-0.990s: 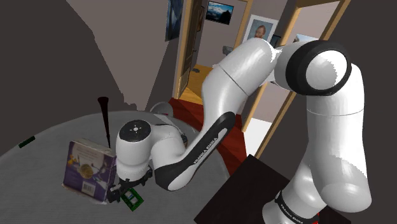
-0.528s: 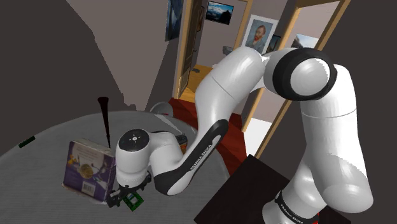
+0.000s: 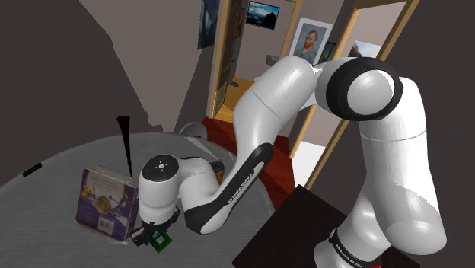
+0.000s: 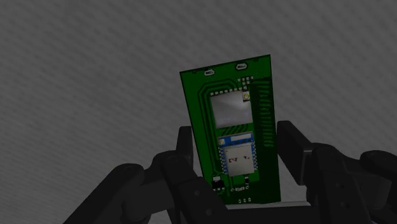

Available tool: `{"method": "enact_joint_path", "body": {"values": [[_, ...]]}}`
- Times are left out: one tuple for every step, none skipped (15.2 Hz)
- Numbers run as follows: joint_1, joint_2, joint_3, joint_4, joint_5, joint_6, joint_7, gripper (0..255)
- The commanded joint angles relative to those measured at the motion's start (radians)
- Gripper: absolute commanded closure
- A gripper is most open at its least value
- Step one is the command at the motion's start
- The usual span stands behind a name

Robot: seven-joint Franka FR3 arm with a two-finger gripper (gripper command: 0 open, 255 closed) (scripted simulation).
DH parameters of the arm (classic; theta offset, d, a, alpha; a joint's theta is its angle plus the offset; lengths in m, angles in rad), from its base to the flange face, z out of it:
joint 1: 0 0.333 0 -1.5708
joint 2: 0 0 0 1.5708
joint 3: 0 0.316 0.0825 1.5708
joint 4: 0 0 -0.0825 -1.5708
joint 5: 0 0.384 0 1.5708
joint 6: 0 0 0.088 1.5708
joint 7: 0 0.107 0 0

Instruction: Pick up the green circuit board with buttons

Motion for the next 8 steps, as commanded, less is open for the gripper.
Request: {"method": "enact_joint_path", "body": {"values": [[0.000, 0.001, 0.000, -0.001, 0.000, 0.000, 0.000, 255], [0.000, 0.002, 0.000, 0.002, 0.001, -0.002, -0.001, 255], [-0.006, -0.010, 0.008, -0.002, 0.010, -0.009, -0.008, 255], [-0.012, -0.021, 0.016, -0.006, 0.019, -0.017, -0.016, 255], [-0.018, -0.033, 0.024, -0.009, 0.028, -0.024, -0.023, 255], [-0.024, -0.045, 0.031, -0.013, 0.037, -0.032, -0.031, 255], [-0.029, -0.056, 0.039, -0.016, 0.047, -0.040, -0.039, 255], [-0.035, -0.067, 0.047, -0.019, 0.056, -0.048, -0.047, 255]]}}
